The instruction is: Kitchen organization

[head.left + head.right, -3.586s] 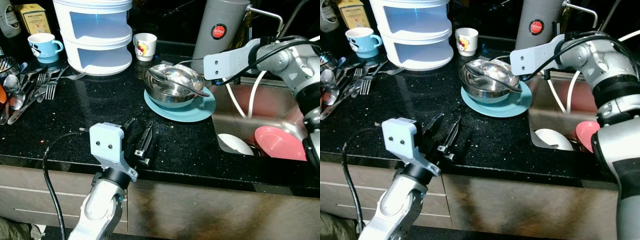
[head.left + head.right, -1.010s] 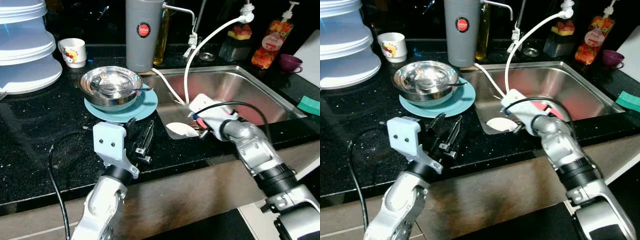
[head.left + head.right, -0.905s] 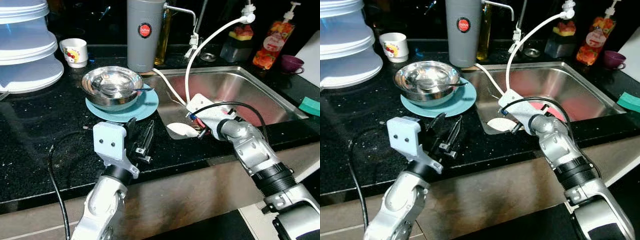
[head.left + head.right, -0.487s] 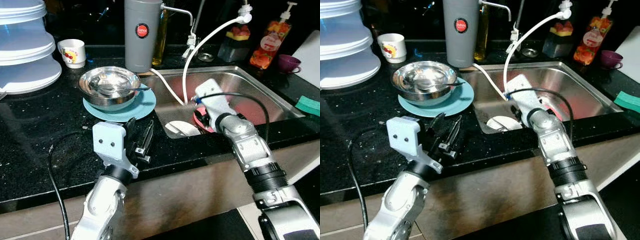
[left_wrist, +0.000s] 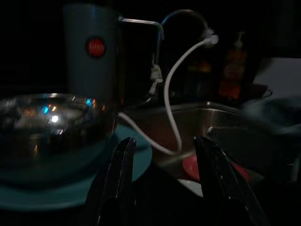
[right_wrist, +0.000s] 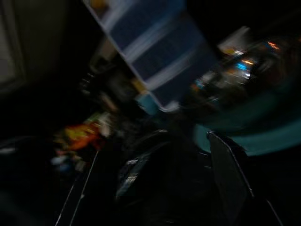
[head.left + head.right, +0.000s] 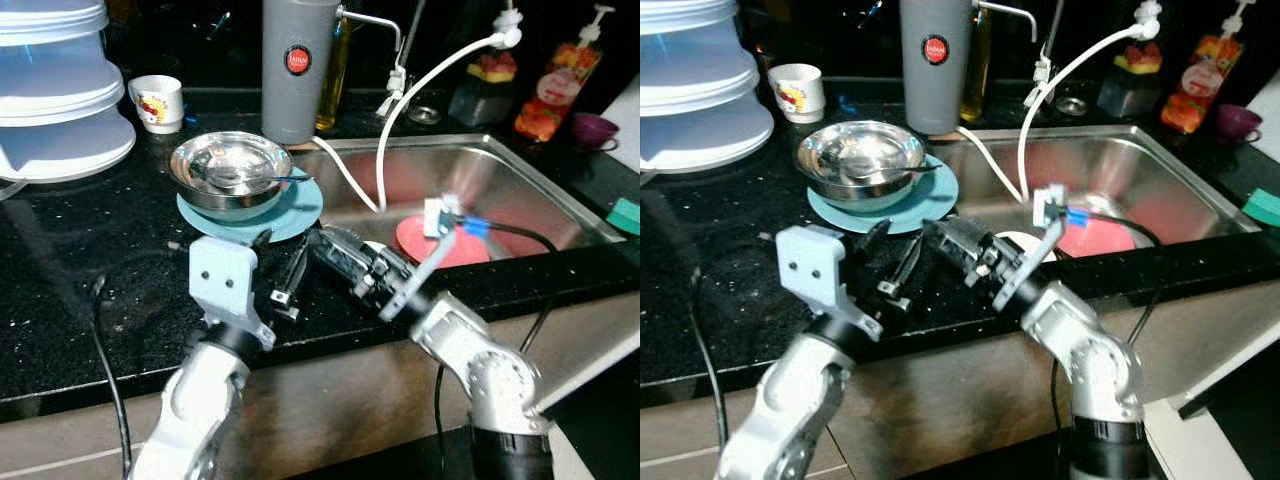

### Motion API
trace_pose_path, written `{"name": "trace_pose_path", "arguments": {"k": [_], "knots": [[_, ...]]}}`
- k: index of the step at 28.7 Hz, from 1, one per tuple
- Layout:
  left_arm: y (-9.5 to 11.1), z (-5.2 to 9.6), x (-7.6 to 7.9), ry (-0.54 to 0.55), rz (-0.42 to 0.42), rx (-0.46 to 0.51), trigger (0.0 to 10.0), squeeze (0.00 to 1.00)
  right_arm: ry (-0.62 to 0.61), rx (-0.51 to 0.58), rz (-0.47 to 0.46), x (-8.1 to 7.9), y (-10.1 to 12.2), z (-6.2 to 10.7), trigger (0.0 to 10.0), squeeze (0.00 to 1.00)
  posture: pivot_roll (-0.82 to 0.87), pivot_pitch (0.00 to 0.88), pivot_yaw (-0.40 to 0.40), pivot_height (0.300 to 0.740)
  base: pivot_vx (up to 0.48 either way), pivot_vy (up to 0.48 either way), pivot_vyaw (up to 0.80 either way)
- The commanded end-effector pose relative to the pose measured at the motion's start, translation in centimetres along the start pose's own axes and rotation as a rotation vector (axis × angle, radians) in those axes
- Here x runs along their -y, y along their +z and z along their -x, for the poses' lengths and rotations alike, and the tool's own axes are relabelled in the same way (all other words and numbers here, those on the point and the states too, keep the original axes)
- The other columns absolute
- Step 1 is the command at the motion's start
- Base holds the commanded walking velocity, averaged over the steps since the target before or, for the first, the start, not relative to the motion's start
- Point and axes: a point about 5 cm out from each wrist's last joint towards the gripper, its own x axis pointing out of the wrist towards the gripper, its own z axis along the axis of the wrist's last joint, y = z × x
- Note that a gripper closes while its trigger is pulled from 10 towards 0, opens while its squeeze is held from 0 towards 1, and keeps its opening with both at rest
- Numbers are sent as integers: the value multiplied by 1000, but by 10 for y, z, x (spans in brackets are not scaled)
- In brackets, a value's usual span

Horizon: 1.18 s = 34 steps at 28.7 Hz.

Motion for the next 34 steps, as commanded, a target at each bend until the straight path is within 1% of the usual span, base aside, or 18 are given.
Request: {"name": "trace_pose_path", "arguments": {"k": [1, 5, 7, 9, 10, 11, 17, 21, 22, 23, 25, 26, 27, 28, 29, 30, 32, 34], "knots": [[1, -2, 0, -24, -28, -6, 10000, 0, 18, 20, -31, -5, 4, 5, 10000, 0, 128, 0, -63, 740, 0, 0, 0], [12, -11, -10, -17, -79, 38, 10000, 0, 45, 7, -41, -11, 6, 11, 10000, 0, 121, 0, -53, 740, 0, 0, 0], [17, -17, -19, -11, -119, 57, 10000, 0, 54, 8, -54, -14, 7, 14, 10000, 0, 116, 0, -49, 740, 0, 0, 0], [24, -25, -35, 4, -167, 77, 10000, 0, 39, 9, -54, -15, 6, 18, 10000, 0, 108, 0, -43, 740, 0, 0, -663], [30, -30, -46, 13, -204, 92, 10000, 0, -19, 7, -51, -9, 4, 23, 10000, 0, 105, 0, -40, 740, 0, 0, -800], [32, -31, -50, 17, -218, 96, 10000, 0, -66, 14, -34, -4, 4, 26, 10000, 0, 105, 0, -37, 740, 0, 0, -800], [35, -33, -67, 31, -252, 93, 10000, 0, -236, 80, 29, 17, 14, 36, 10000, 0, 101, 0, -29, 740, 0, 0, -667], [36, -35, -71, -23, -276, 69, 10000, 0, -283, 82, 53, 21, 15, 39, 10000, 0, 99, 0, -28, 740, 0, 0, 0], [38, -36, -72, -59, -320, 58, 10000, 0, -286, 67, 61, 20, 13, 39, 10000, 0, 100, 0, -26, 740, 0, 0, 0], [42, -37, -74, -97, -395, 44, 10000, 0, -290, 47, 68, 19, 9, 41, 10000, 0, 102, 0, -26, 740, 0, 0, 0], [44, -38, -77, -107, -433, 39, 10000, 0, -295, 40, 71, 19, 7, 41, 10000, 0, 102, 0, -26, 740, 0, 0, 0], [47, -38, -79, -115, -492, 28, 10000, 0, -296, 32, 76, 19, 6, 41, 10000, 0, 103, 0, -21, 740, 0, 0, 0], [47, -38, -79, -115, -492, 28, 10000, 0, -296, 32, 76, 19, 6, 41, 10000, 0, 103, 0, -21, 740, 0, 0, 0], [51, -40, -85, -116, -597, 5, 10000, 0, -297, 9, 86, 19, 2, 42, 10000, 0, 105, 0, -21, 740, 0, 0, 0], [51, -40, -85, -116, -597, 5, 10000, 0, -297, 9, 86, 19, 2, 42, 10000, 0, 105, 0, -21, 740, 0, 0, 0], [52, -40, -88, -114, -630, -2, 10000, 0, -297, 1, 90, 18, 1, 42, 10000, 0, 105, 0, -21, 740, 0, 0, 0], [52, -41, -95, -115, -763, -44, 10000, 0, -309, -155, 208, 19, -14, 44, 10000, 0, 104, 0, -21, 740, 0, 0, 0], [53, -44, -101, -128, -825, -68, 10000, 0, -283, -303, 317, 16, -29, 49, 10000, 0, 102, 0, -20, 740, 0, 0, 0]]}}
